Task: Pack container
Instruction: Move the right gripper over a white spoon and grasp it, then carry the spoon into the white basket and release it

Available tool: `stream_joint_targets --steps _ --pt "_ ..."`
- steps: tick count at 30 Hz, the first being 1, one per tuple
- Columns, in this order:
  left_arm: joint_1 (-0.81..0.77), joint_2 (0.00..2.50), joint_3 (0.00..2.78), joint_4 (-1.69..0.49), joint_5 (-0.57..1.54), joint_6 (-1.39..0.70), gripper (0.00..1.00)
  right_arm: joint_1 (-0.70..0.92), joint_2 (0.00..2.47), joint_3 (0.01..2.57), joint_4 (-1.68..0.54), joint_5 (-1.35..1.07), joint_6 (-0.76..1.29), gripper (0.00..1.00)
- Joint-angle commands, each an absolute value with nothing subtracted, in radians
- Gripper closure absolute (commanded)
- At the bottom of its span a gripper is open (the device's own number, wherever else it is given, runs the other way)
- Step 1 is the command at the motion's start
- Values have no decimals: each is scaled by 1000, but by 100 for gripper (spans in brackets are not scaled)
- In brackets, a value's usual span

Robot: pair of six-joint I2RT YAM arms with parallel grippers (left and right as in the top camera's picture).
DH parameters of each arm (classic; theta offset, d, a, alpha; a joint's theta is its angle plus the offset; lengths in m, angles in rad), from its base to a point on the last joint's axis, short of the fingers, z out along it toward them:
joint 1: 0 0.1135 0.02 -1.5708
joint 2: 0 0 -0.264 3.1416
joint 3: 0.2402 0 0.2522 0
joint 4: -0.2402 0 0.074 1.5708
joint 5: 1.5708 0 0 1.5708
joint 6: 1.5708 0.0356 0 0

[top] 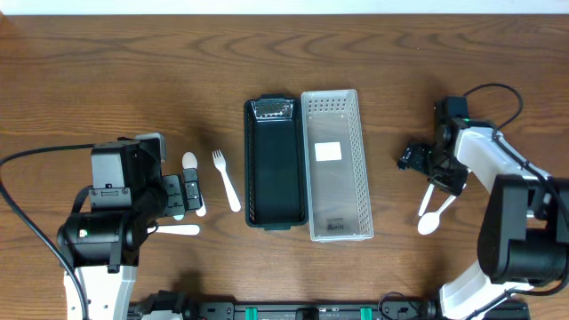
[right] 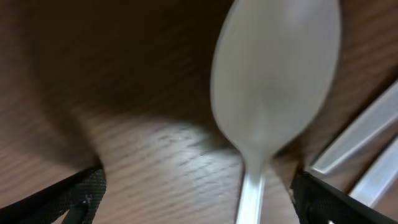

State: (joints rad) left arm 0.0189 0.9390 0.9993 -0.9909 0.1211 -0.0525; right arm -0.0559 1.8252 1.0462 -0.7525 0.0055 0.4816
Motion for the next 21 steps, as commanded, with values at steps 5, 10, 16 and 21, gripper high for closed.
stream_joint_targets --steps 5,10,16,21 --pt "23 941 1017 -994 123 -58 2 -59 1884 1039 -740 -35 455 1" --pt "23 941 1017 -994 122 -58 2 -59 1884 1039 -744 -35 455 11" --pt "23 941 1017 -994 122 -57 2 -59 1884 1039 -751 -35 455 39" --pt "23 941 1017 -994 122 -58 2 -59 1884 1039 -751 -35 455 57"
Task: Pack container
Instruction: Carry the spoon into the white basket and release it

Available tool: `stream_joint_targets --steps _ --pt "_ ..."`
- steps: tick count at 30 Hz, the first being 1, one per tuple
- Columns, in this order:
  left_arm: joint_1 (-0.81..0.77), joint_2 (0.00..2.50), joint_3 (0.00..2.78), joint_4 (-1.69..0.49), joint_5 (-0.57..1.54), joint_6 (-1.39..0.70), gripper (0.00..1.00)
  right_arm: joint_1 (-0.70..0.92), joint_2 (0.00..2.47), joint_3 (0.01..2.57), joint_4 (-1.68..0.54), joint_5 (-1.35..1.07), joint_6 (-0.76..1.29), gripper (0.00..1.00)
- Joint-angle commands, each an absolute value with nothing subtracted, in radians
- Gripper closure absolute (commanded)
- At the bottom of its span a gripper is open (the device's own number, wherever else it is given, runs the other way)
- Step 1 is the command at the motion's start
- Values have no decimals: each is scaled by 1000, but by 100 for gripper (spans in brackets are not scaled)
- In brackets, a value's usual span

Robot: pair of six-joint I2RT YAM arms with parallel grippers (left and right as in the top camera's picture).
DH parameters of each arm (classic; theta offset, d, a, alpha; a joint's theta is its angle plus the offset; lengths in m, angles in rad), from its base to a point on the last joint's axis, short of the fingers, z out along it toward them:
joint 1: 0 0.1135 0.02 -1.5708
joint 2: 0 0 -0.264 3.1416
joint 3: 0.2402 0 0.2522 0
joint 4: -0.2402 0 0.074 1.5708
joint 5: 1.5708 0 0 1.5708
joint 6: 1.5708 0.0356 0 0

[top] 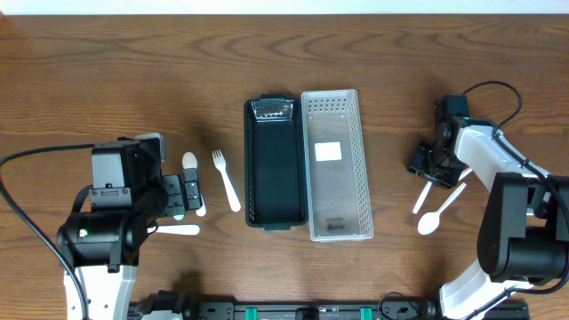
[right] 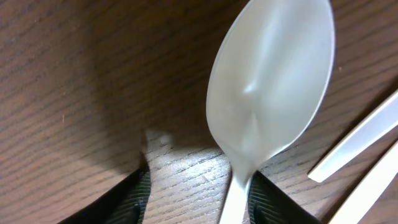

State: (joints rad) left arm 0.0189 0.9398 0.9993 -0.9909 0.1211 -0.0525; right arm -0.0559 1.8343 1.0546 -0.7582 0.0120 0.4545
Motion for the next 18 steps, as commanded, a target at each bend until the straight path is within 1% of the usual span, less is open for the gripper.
stream_joint_targets --steps 1,8,14,18 --pt "23 941 1017 -994 122 -58 2 -59 1884 1039 -751 -35 455 60" --pt "23 941 1017 -994 123 -58 2 -59 1884 1039 -750 -35 455 79" --pt "23 941 1017 -994 122 -58 2 -59 1884 1039 -743 -35 455 84" --pt "23 941 1017 -994 122 -58 2 -59 1884 1039 -736 -35 455 91"
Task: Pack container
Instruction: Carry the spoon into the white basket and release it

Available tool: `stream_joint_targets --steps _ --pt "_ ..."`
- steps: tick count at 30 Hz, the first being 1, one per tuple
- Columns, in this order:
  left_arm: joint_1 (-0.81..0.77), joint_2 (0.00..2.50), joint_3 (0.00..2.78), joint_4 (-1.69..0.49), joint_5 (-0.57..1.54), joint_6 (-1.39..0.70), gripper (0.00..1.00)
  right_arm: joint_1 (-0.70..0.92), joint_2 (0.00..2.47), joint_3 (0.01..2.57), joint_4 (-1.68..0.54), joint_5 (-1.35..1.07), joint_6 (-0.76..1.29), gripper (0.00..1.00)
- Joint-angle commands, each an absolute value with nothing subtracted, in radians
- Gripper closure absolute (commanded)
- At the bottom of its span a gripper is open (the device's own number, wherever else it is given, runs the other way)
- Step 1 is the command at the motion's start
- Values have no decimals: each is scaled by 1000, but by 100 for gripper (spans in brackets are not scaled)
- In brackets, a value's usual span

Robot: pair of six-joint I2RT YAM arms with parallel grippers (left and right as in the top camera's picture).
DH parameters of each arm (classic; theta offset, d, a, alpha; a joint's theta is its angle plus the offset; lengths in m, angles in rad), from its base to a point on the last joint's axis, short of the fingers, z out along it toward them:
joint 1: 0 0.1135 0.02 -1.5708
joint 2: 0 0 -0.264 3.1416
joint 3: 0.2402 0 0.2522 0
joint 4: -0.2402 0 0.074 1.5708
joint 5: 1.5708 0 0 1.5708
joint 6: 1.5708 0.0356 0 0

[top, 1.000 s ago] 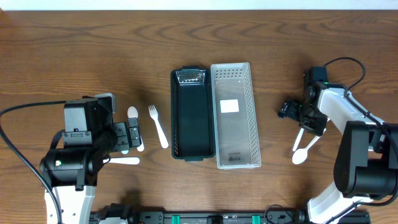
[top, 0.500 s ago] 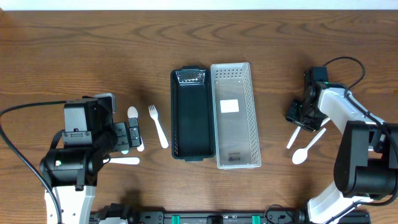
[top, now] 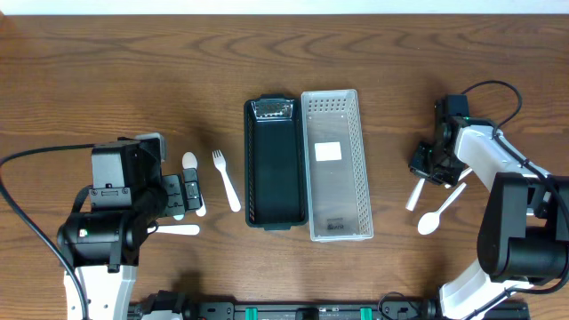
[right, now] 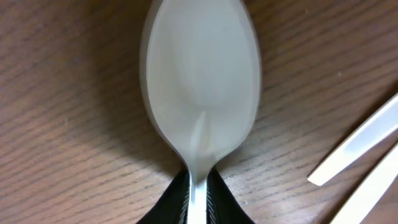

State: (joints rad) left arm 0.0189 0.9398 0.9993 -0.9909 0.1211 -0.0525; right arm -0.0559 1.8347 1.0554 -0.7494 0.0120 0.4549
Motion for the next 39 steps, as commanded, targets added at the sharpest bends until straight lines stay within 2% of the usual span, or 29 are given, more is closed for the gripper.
stream_joint_targets --steps 1,7,13,18,28,33,39 --pt "23 941 1017 -994 122 -58 2 -59 1884 1039 -735 -34 455 93" --pt "23 941 1017 -994 122 -57 2 -59 1884 1039 -721 -34 455 99" --pt "23 941 1017 -994 122 -57 2 -56 1871 1040 -707 -34 408 99" --pt "23 941 1017 -994 122 -57 2 -9 1746 1045 -713 -34 357 99" --pt "23 941 1017 -994 122 -58 2 315 1367 1047 -693 -32 346 99" --pt "23 941 1017 -994 123 -58 2 429 1387 1047 -667 -26 381 99" --pt "23 941 1017 -994 123 -58 2 480 1533 1047 -626 -27 369 99"
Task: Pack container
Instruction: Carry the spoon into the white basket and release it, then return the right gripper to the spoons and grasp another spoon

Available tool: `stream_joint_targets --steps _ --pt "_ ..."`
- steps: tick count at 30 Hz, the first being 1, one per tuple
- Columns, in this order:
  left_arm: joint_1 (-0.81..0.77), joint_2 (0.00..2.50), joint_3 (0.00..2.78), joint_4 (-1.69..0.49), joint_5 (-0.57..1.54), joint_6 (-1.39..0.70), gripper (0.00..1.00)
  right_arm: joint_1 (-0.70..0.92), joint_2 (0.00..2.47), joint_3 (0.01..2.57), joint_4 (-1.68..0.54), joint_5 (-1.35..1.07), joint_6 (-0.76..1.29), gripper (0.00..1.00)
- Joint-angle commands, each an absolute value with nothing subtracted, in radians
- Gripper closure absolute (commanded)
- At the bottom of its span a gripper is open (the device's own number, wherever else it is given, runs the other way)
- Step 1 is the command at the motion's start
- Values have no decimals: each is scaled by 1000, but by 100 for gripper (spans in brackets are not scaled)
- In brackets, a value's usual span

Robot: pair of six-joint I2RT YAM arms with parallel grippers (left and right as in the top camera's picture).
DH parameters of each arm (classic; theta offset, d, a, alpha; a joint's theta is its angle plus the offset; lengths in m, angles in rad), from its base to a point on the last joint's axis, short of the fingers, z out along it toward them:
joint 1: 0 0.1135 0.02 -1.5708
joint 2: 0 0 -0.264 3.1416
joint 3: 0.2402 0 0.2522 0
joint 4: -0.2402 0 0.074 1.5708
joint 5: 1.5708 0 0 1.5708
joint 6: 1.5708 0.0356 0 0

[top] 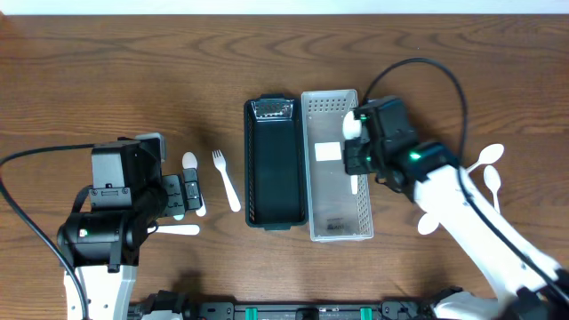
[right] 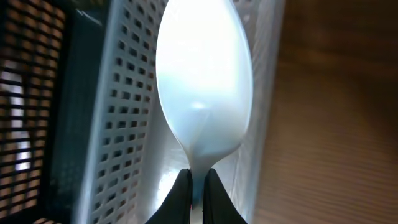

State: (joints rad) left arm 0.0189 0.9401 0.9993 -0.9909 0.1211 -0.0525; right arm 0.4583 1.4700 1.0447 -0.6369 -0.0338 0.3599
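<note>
My right gripper (top: 355, 153) (right: 198, 182) is shut on the neck of a white plastic spoon (top: 352, 130) (right: 204, 81), just below the bowl. It holds the spoon over the right side of the white perforated basket (top: 331, 204) (right: 118, 118). The black container (top: 274, 169) (right: 28, 93) lies alongside the basket on its left. My left gripper (top: 184, 194) rests at the left of the table over the handle of another white spoon (top: 189, 162); whether its fingers are open does not show.
A white fork (top: 226, 179) lies between the left gripper and the black container, and a white utensil (top: 179, 229) lies near the left arm. Three more white spoons (top: 485, 158) (top: 492, 181) (top: 428, 224) lie on the wood at the right.
My right gripper was shut on the spoon low over the wood at the right. Now it holds the spoon over the white basket. The left arm has not moved.
My right gripper stood open around a spoon lying among others at the right. Its fingers were then closer on the spoon's neck, then shut on it. By now the spoon is off the table and over the white basket.
</note>
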Motion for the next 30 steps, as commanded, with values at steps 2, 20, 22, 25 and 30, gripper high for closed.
stream_joint_targets --steps 2,20,22,25,30 --pt "23 941 1017 -994 123 -58 2 488 1579 1047 -607 -27 369 99" --pt "23 941 1017 -998 123 -58 2 397 1457 1259 -798 150 450 43" --pt "23 941 1016 -1002 123 -58 2 323 1409 1276 -842 168 511 36" --pt "23 941 1016 -1006 123 -58 2 159 1352 1277 -903 165 567 32" --pt "23 941 1016 -1006 123 -58 2 -101 1380 1264 -953 126 526 6"
